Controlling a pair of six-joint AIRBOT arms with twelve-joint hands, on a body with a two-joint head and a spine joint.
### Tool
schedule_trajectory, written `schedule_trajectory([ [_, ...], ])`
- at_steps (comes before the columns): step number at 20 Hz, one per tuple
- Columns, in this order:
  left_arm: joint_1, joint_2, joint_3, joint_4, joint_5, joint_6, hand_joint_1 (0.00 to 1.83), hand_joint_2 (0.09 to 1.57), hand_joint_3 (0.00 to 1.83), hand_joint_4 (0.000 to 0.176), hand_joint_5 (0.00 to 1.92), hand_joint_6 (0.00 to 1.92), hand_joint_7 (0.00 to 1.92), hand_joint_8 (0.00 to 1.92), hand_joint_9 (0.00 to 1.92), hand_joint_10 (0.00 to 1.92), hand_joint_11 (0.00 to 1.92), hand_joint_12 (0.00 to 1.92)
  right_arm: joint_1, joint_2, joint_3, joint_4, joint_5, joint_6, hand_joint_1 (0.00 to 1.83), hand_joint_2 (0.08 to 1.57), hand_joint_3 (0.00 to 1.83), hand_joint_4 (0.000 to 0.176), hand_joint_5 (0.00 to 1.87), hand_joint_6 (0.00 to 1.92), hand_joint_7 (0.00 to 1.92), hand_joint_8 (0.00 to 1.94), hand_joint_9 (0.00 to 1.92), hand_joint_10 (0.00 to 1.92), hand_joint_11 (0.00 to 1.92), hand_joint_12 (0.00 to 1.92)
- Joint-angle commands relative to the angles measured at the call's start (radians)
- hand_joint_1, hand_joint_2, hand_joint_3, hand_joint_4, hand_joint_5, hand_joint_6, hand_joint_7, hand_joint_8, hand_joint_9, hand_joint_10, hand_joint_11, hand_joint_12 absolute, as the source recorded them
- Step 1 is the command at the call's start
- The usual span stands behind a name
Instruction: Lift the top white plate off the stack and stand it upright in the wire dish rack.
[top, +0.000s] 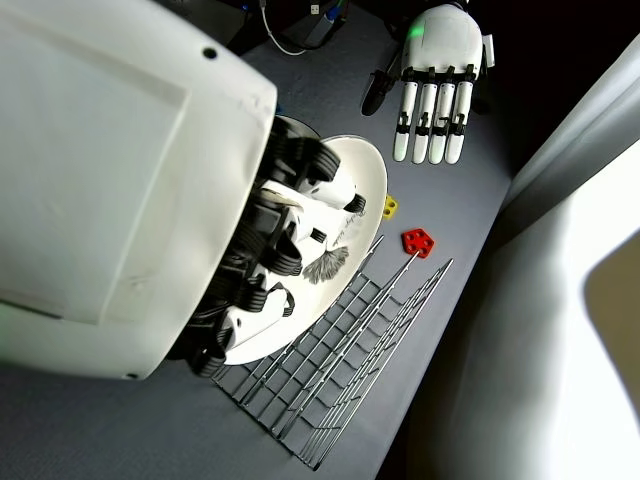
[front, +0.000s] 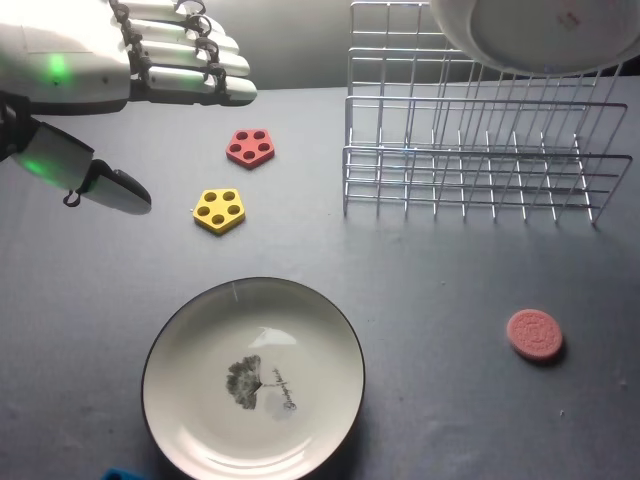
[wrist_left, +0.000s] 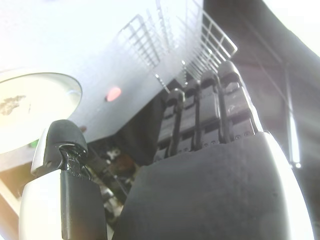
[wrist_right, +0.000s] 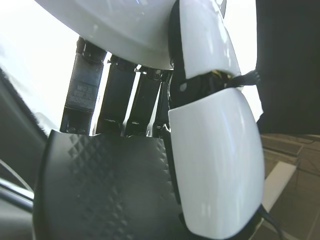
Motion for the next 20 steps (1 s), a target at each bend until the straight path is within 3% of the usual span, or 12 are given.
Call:
schedule_trajectory([
  [1, -0.02, 0.01, -0.003, -0.086, -0.035, 0.005, 0.34, 1.09, 0.0, 0.0, 0.07, 0.0, 0.08, 0.0, 0.09, 0.0, 0.0, 0.39, 0.009, 0.012, -0.006, 0.017, 0.147, 0.017, 1.5, 1.04, 0.0, 0.0, 0.96, 0.95, 1.19, 0.39, 1.19, 0.6, 0.99, 1.33],
  [4, -0.019, 0.011, -0.006, -0.086, -0.034, 0.005, 0.36, 1.09, 0.0, 0.0, 0.05, 0.0, 0.07, 0.0, 0.07, 0.01, 0.0, 0.27, 0.009, 0.024, -0.015, 0.021, 0.16, 0.017, 1.5, 1.04, 0.0, 0.0, 0.96, 0.95, 1.19, 0.41, 1.19, 0.59, 1.0, 1.32],
  [6, -0.019, 0.011, -0.006, -0.086, -0.034, 0.005, 0.35, 1.08, 0.0, 0.0, 0.07, 0.0, 0.1, 0.0, 0.1, 0.01, 0.0, 0.4, 0.0, 0.032, -0.024, 0.025, 0.16, 0.017, 1.5, 1.04, 0.0, 0.0, 0.94, 0.98, 1.17, 0.44, 1.17, 0.63, 0.98, 1.35],
  [10, -0.019, 0.011, -0.006, -0.086, -0.034, 0.005, 0.33, 1.08, 0.0, 0.0, 0.06, 0.0, 0.08, 0.0, 0.08, 0.0, 0.0, 0.35, -0.017, 0.048, -0.042, 0.028, 0.16, 0.017, 1.5, 1.04, 0.0, 0.0, 0.96, 0.97, 1.17, 0.43, 1.17, 0.61, 0.98, 1.34],
  [13, -0.018, 0.011, -0.006, -0.086, -0.034, 0.005, 0.29, 1.1, 0.0, 0.0, 0.05, 0.0, 0.06, 0.0, 0.05, 0.0, 0.0, 0.22, -0.03, 0.061, -0.054, 0.029, 0.166, 0.017, 1.5, 1.06, 0.0, 0.0, 0.91, 1.01, 1.11, 0.55, 1.14, 0.67, 0.96, 1.38],
  [15, -0.018, 0.011, -0.006, -0.086, -0.035, 0.005, 0.35, 1.1, 0.0, 0.0, 0.06, 0.0, 0.07, 0.01, 0.05, 0.0, 0.0, 0.21, -0.042, 0.07, -0.061, 0.039, 0.172, 0.017, 1.5, 1.05, 0.0, 0.0, 0.92, 0.99, 1.14, 0.52, 1.16, 0.63, 0.98, 1.35],
  [18, -0.017, 0.011, -0.006, -0.087, -0.035, 0.005, 0.33, 1.09, 0.0, 0.0, 0.07, 0.0, 0.08, 0.0, 0.08, 0.0, 0.0, 0.35, -0.046, 0.074, -0.062, 0.04, 0.175, 0.017, 1.5, 1.04, 0.0, 0.0, 0.94, 1.0, 1.15, 0.47, 1.16, 0.63, 0.99, 1.33],
  [20, -0.017, 0.011, -0.006, -0.087, -0.035, 0.005, 0.29, 1.1, 0.0, 0.0, 0.03, 0.0, 0.04, 0.0, 0.05, 0.0, 0.0, 0.25, -0.053, 0.081, -0.065, 0.041, 0.175, 0.017, 1.5, 1.04, 0.0, 0.0, 0.96, 0.97, 1.18, 0.41, 1.18, 0.6, 0.99, 1.33],
])
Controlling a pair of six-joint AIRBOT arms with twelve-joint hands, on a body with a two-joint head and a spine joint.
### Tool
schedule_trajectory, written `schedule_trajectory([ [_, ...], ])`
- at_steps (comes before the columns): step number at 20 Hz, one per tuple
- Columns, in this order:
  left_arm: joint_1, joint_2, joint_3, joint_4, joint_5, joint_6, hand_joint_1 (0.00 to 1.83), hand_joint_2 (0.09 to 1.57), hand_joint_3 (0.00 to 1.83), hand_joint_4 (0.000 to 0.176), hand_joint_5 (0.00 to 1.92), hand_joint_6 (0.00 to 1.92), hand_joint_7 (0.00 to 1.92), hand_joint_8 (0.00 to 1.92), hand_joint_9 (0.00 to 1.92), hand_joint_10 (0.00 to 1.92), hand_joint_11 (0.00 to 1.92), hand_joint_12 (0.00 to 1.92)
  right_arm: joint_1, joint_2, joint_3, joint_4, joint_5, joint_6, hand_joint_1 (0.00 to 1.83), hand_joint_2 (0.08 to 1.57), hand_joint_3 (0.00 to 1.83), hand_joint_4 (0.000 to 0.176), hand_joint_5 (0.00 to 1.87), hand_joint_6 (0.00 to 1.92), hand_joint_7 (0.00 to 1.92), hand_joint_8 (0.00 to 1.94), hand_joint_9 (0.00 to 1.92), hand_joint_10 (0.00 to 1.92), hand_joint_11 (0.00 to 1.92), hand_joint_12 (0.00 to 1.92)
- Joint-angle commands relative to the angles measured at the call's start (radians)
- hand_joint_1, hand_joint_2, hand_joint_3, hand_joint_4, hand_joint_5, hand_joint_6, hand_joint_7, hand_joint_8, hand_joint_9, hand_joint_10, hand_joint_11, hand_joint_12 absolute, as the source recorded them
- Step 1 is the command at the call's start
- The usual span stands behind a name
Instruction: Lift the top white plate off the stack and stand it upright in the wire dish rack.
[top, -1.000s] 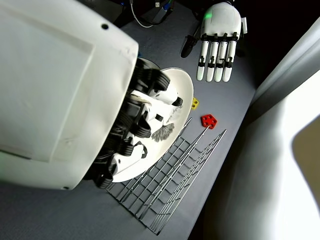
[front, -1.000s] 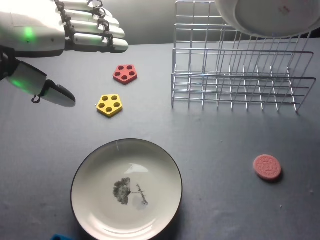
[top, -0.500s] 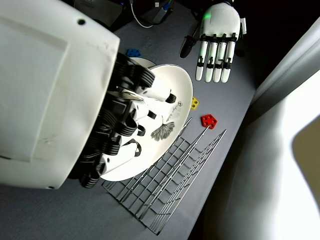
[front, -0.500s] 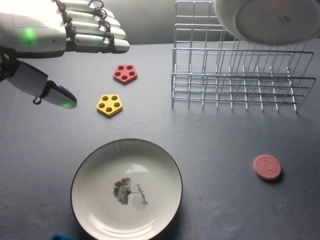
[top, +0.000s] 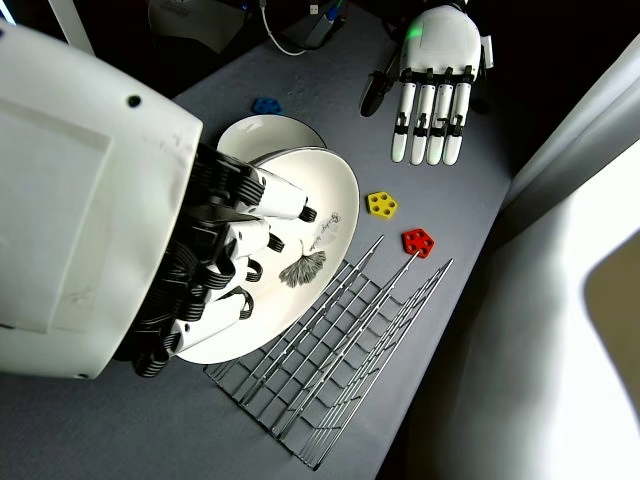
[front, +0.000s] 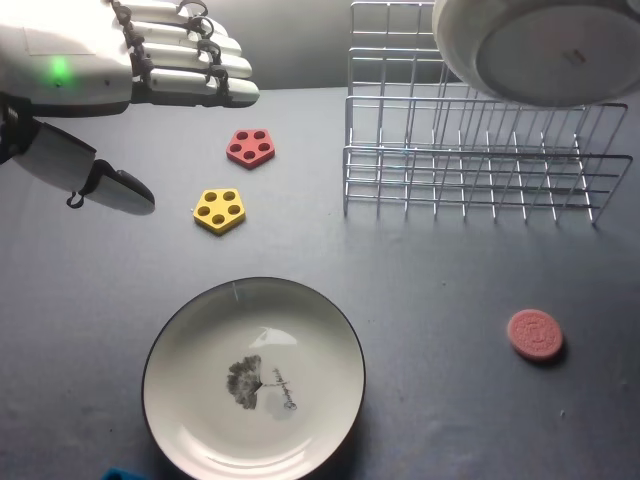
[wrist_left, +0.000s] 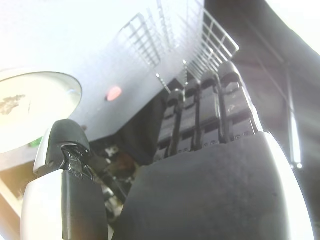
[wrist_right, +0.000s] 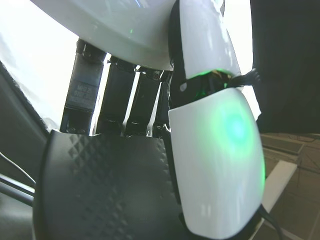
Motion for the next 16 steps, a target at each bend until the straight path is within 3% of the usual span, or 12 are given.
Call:
schedule_trajectory([
  [1, -0.018, 0.011, -0.003, -0.086, -0.038, 0.005, 0.3, 1.1, 0.0, 0.0, 0.03, 0.0, 0.04, 0.0, 0.05, 0.0, 0.0, 0.22, 0.01, 0.015, -0.004, 0.009, 0.124, 0.019, 1.5, 1.04, 0.0, 0.0, 0.96, 0.96, 1.19, 0.39, 1.18, 0.6, 0.99, 1.33],
  [6, -0.017, 0.011, -0.003, -0.088, -0.04, 0.007, 0.37, 1.08, 0.0, 0.0, 0.09, 0.01, 0.11, 0.01, 0.11, 0.01, 0.0, 0.41, -0.01, 0.027, -0.008, 0.009, 0.124, 0.018, 1.5, 1.04, 0.0, 0.0, 0.95, 0.96, 1.16, 0.46, 1.16, 0.63, 0.99, 1.34],
  [10, -0.016, 0.011, -0.003, -0.089, -0.041, 0.007, 0.34, 1.09, 0.0, 0.0, 0.07, 0.0, 0.09, 0.0, 0.1, 0.0, 0.0, 0.36, -0.02, 0.035, -0.008, 0.009, 0.124, 0.008, 1.5, 1.05, 0.0, 0.0, 0.92, 0.99, 1.14, 0.53, 1.17, 0.62, 0.99, 1.35],
  [12, -0.016, 0.011, -0.003, -0.089, -0.041, 0.008, 0.29, 1.11, 0.0, 0.0, 0.05, 0.0, 0.07, 0.0, 0.07, 0.0, 0.0, 0.26, -0.028, 0.039, -0.008, 0.009, 0.124, 0.003, 1.5, 1.03, 0.0, 0.0, 0.96, 0.92, 1.17, 0.47, 1.22, 0.52, 1.03, 1.29],
  [13, -0.016, 0.01, -0.003, -0.089, -0.041, 0.009, 0.32, 1.11, 0.0, 0.0, 0.07, 0.0, 0.09, 0.0, 0.09, 0.01, 0.0, 0.33, -0.032, 0.041, -0.007, 0.009, 0.124, 0.002, 1.5, 1.03, 0.0, 0.0, 0.97, 0.91, 1.18, 0.46, 1.23, 0.51, 1.03, 1.29],
  [16, -0.016, 0.01, -0.003, -0.09, -0.041, 0.009, 0.26, 1.11, 0.0, 0.0, 0.05, 0.0, 0.05, 0.0, 0.05, 0.01, 0.0, 0.21, -0.037, 0.044, -0.003, 0.009, 0.124, 0.002, 1.5, 1.04, 0.0, 0.0, 0.94, 0.93, 1.15, 0.51, 1.19, 0.59, 1.01, 1.32],
])
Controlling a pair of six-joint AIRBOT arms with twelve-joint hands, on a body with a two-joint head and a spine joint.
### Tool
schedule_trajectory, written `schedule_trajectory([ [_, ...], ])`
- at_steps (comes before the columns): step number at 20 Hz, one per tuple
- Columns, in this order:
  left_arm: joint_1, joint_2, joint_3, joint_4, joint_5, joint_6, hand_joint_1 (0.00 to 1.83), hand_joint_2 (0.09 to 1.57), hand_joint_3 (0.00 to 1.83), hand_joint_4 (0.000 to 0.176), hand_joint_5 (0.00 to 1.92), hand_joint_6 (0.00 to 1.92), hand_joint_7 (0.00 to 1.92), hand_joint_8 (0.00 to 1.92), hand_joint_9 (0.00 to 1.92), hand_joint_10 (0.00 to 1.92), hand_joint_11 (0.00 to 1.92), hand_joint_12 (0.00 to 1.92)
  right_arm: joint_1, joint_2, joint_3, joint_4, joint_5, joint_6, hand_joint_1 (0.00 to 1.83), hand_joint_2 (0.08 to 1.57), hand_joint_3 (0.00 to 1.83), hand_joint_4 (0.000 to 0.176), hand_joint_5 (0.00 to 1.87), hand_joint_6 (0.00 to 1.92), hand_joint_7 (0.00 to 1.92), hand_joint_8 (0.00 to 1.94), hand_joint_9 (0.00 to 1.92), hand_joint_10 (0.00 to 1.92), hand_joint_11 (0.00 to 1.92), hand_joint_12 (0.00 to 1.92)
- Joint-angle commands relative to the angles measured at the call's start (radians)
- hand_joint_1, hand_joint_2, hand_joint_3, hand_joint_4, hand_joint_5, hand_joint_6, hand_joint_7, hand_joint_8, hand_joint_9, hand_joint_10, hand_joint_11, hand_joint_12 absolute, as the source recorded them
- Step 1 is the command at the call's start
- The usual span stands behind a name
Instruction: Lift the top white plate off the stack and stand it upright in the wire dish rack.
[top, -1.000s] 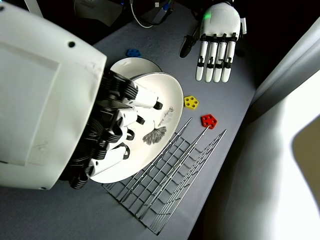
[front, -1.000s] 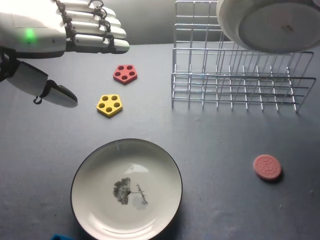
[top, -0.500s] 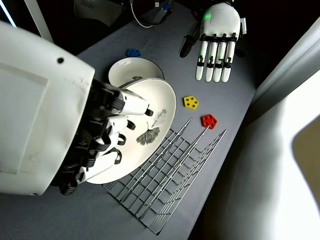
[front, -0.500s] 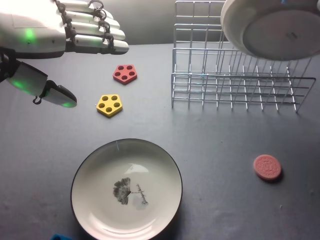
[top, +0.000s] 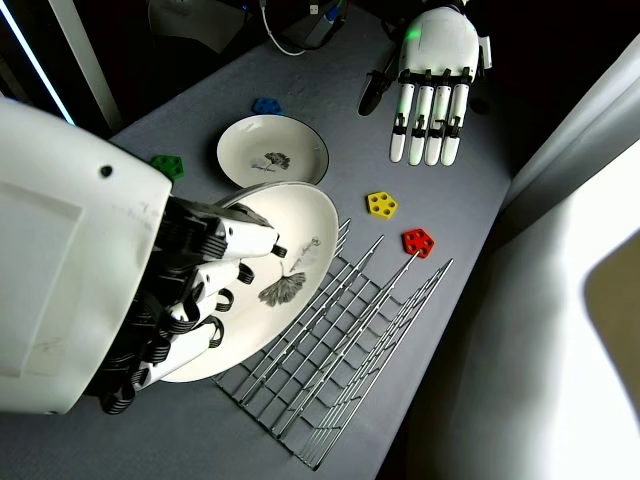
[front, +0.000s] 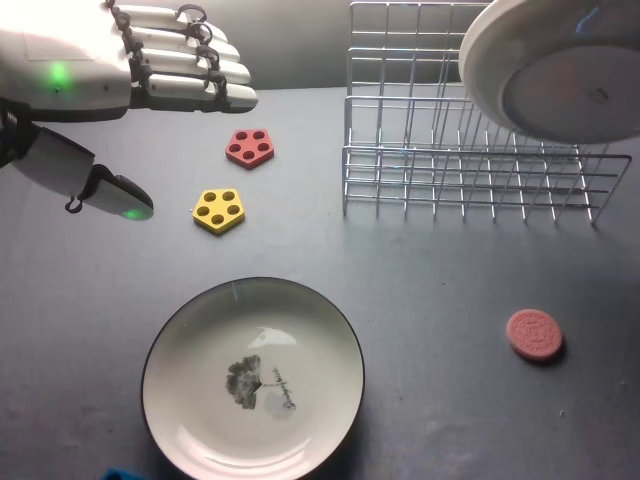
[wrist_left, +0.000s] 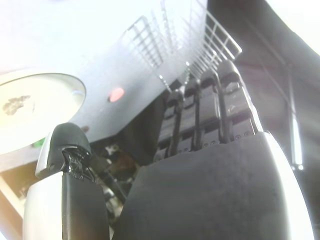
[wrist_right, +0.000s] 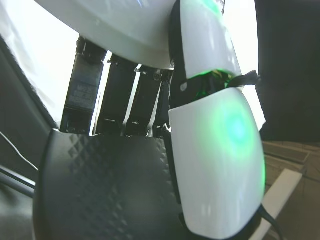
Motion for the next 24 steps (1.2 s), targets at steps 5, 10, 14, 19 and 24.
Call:
schedule_trajectory([
  [5, -0.026, 0.007, -0.003, -0.089, -0.038, 0.006, 0.32, 1.09, 0.0, 0.0, 0.09, 0.0, 0.09, 0.0, 0.08, 0.0, 0.0, 0.34, 0.002, 0.017, 0.007, 0.01, 0.13, 0.015, 1.5, 1.06, 0.0, 0.0, 0.93, 1.0, 1.15, 0.52, 1.11, 0.7, 0.96, 1.38],
  [10, -0.025, 0.003, -0.002, -0.089, -0.037, 0.006, 0.26, 1.1, 0.0, 0.0, 0.07, 0.0, 0.09, 0.0, 0.09, 0.0, 0.0, 0.42, -0.01, 0.023, 0.008, 0.014, 0.13, 0.01, 1.5, 1.05, 0.0, 0.0, 0.95, 0.95, 1.11, 0.56, 1.13, 0.71, 0.96, 1.39],
  [14, -0.025, -0.001, -0.002, -0.089, -0.037, 0.006, 0.3, 1.1, 0.0, 0.0, 0.07, 0.0, 0.07, 0.0, 0.07, 0.0, 0.0, 0.29, -0.023, 0.026, 0.003, 0.032, 0.13, 0.01, 1.5, 1.05, 0.0, 0.0, 0.94, 0.98, 1.14, 0.51, 1.13, 0.7, 0.96, 1.38],
  [19, -0.025, -0.003, -0.002, -0.089, -0.036, 0.006, 0.33, 1.07, 0.0, 0.0, 0.14, 0.01, 0.15, 0.01, 0.15, 0.01, 0.0, 0.55, -0.04, 0.027, -0.004, 0.033, 0.129, 0.01, 1.49, 1.07, 0.0, 0.0, 0.88, 1.05, 1.09, 0.61, 1.08, 0.78, 0.91, 1.46],
  [24, -0.024, -0.003, -0.003, -0.089, -0.036, 0.006, 0.35, 1.09, 0.0, 0.0, 0.11, 0.0, 0.13, 0.0, 0.14, 0.01, 0.0, 0.5, -0.057, 0.022, 0.006, 0.039, 0.144, 0.014, 1.5, 1.06, 0.0, 0.0, 0.88, 1.0, 1.12, 0.57, 1.13, 0.73, 0.93, 1.44],
])
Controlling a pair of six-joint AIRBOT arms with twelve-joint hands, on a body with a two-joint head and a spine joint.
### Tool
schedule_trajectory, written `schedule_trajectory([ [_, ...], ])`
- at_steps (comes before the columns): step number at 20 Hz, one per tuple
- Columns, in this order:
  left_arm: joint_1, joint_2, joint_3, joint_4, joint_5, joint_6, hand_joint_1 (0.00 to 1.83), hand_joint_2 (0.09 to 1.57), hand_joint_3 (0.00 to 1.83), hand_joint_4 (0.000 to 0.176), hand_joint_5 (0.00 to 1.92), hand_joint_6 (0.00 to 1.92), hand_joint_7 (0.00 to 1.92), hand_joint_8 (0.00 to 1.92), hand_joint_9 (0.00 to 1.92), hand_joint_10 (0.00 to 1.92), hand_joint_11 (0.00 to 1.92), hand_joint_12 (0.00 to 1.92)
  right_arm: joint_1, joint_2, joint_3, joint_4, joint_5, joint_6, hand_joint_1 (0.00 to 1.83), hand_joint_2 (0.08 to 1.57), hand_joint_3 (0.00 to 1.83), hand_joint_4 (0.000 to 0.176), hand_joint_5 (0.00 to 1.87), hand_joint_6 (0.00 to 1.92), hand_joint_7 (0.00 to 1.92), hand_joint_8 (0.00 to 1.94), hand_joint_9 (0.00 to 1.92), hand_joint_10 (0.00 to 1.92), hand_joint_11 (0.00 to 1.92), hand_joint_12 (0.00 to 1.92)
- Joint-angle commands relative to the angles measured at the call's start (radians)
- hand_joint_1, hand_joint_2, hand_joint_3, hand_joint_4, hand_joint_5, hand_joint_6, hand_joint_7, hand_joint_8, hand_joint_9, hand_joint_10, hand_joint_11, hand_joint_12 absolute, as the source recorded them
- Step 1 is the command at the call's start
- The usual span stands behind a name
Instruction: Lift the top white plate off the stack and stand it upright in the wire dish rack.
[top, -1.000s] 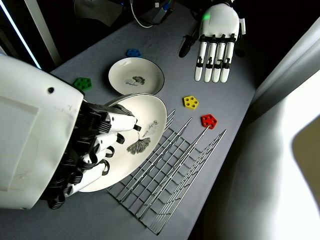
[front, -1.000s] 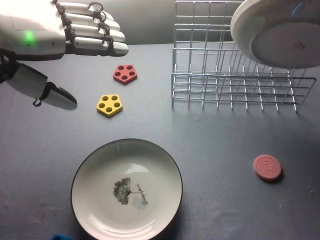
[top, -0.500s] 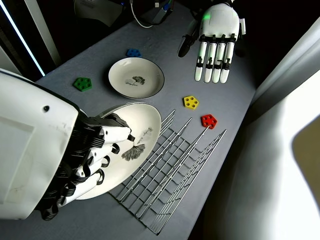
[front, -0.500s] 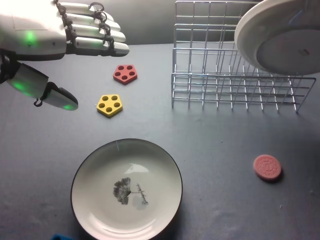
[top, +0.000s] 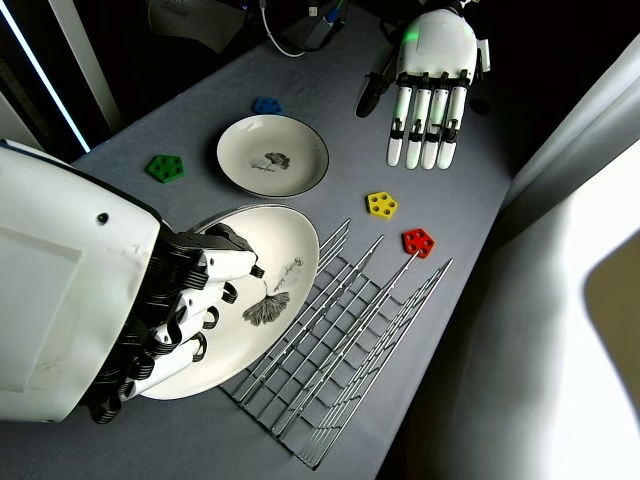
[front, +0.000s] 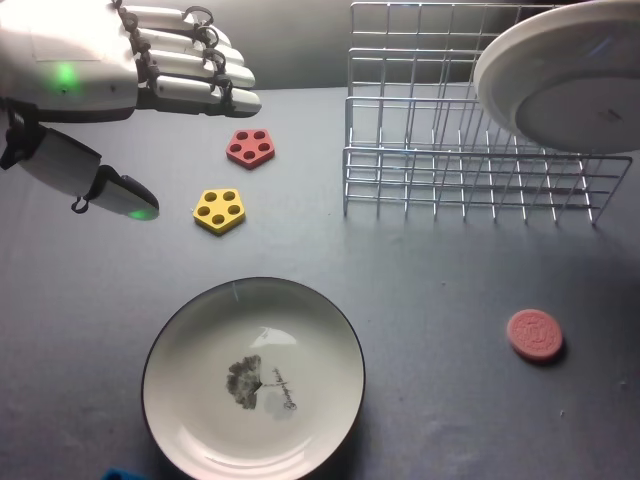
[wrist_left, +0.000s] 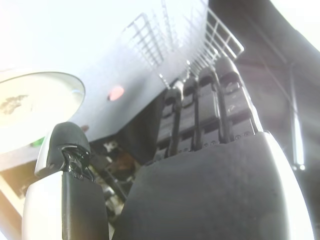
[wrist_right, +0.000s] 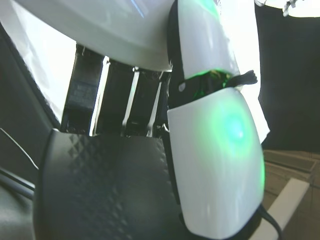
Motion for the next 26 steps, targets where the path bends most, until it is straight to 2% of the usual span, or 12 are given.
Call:
schedule_trajectory([
  [1, -0.023, 0.005, -0.003, -0.086, -0.036, 0.006, 0.34, 1.09, 0.0, 0.0, 0.1, 0.0, 0.12, 0.0, 0.13, 0.0, 0.0, 0.5, 0.008, 0.008, 0.01, 0.008, 0.137, 0.018, 1.49, 1.07, 0.0, 0.0, 0.86, 1.04, 1.11, 0.6, 1.09, 0.77, 0.92, 1.46],
  [5, -0.019, 0.006, -0.003, -0.088, -0.036, 0.007, 0.31, 1.1, 0.0, 0.0, 0.09, 0.0, 0.11, 0.0, 0.12, 0.0, 0.0, 0.44, 0.008, -0.023, 0.04, 0.018, 0.16, 0.017, 1.49, 1.07, 0.0, 0.0, 0.86, 1.05, 1.11, 0.59, 1.1, 0.75, 0.92, 1.45],
  [6, -0.019, 0.006, -0.003, -0.089, -0.037, 0.007, 0.29, 1.1, 0.0, 0.0, 0.06, 0.0, 0.08, 0.0, 0.1, 0.0, 0.0, 0.39, 0.008, -0.033, 0.051, 0.026, 0.171, 0.017, 1.5, 1.06, 0.0, 0.0, 0.9, 1.02, 1.13, 0.52, 1.15, 0.68, 0.96, 1.38],
  [8, -0.019, 0.006, -0.002, -0.089, -0.037, 0.007, 0.27, 1.09, 0.0, 0.0, 0.06, 0.0, 0.08, 0.0, 0.09, 0.0, 0.0, 0.35, 0.008, -0.046, 0.064, 0.034, 0.178, 0.018, 1.5, 1.06, 0.0, 0.0, 0.88, 1.01, 1.12, 0.56, 1.16, 0.67, 0.97, 1.39],
  [10, -0.019, 0.005, -0.001, -0.089, -0.038, 0.008, 0.31, 1.1, 0.0, 0.0, 0.06, 0.0, 0.07, 0.0, 0.07, 0.0, 0.0, 0.3, 0.006, -0.062, 0.078, 0.037, 0.182, 0.018, 1.5, 1.05, 0.0, 0.0, 0.91, 0.99, 1.13, 0.51, 1.17, 0.65, 0.97, 1.38],
  [13, -0.015, -0.001, 0.002, -0.092, -0.039, 0.009, 0.35, 1.1, 0.0, 0.0, 0.07, 0.0, 0.09, 0.0, 0.09, 0.01, 0.0, 0.38, -0.007, -0.07, 0.086, 0.044, 0.19, 0.018, 1.5, 1.06, 0.0, 0.0, 0.89, 1.03, 1.1, 0.56, 1.14, 0.69, 0.95, 1.41],
  [15, -0.013, -0.004, 0.005, -0.094, -0.04, 0.01, 0.33, 1.11, 0.0, 0.0, 0.05, 0.0, 0.06, 0.0, 0.06, 0.0, 0.0, 0.3, -0.018, -0.075, 0.091, 0.046, 0.198, 0.018, 1.5, 1.06, 0.0, 0.0, 0.89, 1.05, 1.09, 0.58, 1.1, 0.74, 0.96, 1.39],
  [16, -0.012, -0.008, 0.009, -0.096, -0.04, 0.01, 0.37, 1.1, 0.0, 0.0, 0.09, 0.01, 0.1, 0.01, 0.1, 0.01, 0.0, 0.43, -0.027, -0.081, 0.097, 0.053, 0.208, 0.018, 1.49, 1.07, 0.0, 0.0, 0.88, 1.06, 1.08, 0.63, 1.09, 0.75, 0.96, 1.39],
  [20, -0.009, -0.012, 0.011, -0.097, -0.041, 0.012, 0.34, 1.12, 0.0, 0.0, 0.07, 0.0, 0.07, 0.0, 0.07, 0.0, 0.0, 0.34, -0.049, -0.093, 0.108, 0.06, 0.228, 0.018, 1.5, 1.05, 0.0, 0.0, 0.92, 0.96, 1.11, 0.61, 1.16, 0.63, 1.0, 1.35],
  [25, -0.01, -0.013, 0.01, -0.097, -0.042, 0.013, 0.39, 1.1, 0.0, 0.0, 0.11, 0.0, 0.12, 0.01, 0.12, 0.01, 0.0, 0.52, -0.074, -0.094, 0.1, 0.07, 0.229, 0.018, 1.5, 1.04, 0.0, 0.0, 0.94, 0.95, 1.11, 0.55, 1.18, 0.63, 1.0, 1.34],
  [26, -0.01, -0.013, 0.01, -0.097, -0.042, 0.013, 0.4, 1.12, 0.0, 0.0, 0.09, 0.01, 0.09, 0.01, 0.08, 0.01, 0.0, 0.33, -0.08, -0.094, 0.1, 0.069, 0.229, 0.018, 1.5, 1.04, 0.0, 0.0, 0.95, 0.92, 1.14, 0.49, 1.19, 0.62, 1.01, 1.33],
])
